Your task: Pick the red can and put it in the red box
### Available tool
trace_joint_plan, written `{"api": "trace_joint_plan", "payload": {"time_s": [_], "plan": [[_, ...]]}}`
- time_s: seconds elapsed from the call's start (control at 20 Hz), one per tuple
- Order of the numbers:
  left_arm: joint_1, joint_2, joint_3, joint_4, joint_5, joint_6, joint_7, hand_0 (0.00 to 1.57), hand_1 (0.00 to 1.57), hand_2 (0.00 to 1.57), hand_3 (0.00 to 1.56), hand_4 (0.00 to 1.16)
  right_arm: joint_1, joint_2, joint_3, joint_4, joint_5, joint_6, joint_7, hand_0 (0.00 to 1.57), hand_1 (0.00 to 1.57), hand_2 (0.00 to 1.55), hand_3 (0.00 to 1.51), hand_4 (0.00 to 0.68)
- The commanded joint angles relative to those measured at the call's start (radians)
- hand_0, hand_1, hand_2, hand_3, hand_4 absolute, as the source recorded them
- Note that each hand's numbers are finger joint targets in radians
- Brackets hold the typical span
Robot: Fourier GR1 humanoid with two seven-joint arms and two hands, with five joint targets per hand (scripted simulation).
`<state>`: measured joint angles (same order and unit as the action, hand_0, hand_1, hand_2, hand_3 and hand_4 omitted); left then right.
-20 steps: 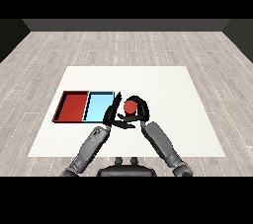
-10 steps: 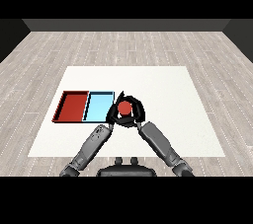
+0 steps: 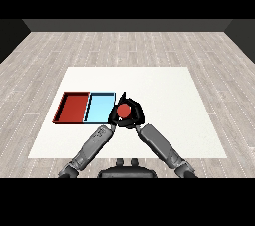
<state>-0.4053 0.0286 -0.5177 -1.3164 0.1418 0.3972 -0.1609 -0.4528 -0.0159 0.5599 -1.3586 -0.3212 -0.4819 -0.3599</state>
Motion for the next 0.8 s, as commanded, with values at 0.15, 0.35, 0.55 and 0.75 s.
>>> {"api": "trace_joint_plan", "payload": {"time_s": [0.15, 0.35, 0.55, 0.75], "plan": [[-0.036, -0.027, -0.072, 0.098, 0.045, 0.119, -0.049, 1.30, 1.30, 1.32, 1.25, 0.86, -0.100, 0.015, 0.023, 0.056, -0.057, -0.028, -0.022, 1.51, 1.51, 1.46, 1.40, 0.528], [-0.097, -0.026, -0.113, 0.107, 0.098, 0.183, -0.001, 1.57, 1.57, 1.54, 1.45, 0.97, -0.108, 0.014, 0.001, 0.105, -0.098, 0.016, -0.061, 1.47, 1.47, 1.44, 1.39, 0.531], [-0.036, -0.026, -0.079, 0.074, -0.012, 0.161, 0.037, 1.57, 1.57, 1.47, 1.33, 0.89, -0.050, 0.014, -0.019, -0.005, -0.058, 0.031, -0.013, 1.47, 1.47, 1.44, 1.39, 0.557], [-0.107, -0.022, 0.009, 0.053, -0.002, 0.125, 0.084, 1.57, 1.57, 1.50, 1.34, 0.86, -0.049, 0.005, -0.064, 0.060, -0.038, 0.089, -0.049, 1.52, 1.52, 1.45, 1.39, 0.541]]}}
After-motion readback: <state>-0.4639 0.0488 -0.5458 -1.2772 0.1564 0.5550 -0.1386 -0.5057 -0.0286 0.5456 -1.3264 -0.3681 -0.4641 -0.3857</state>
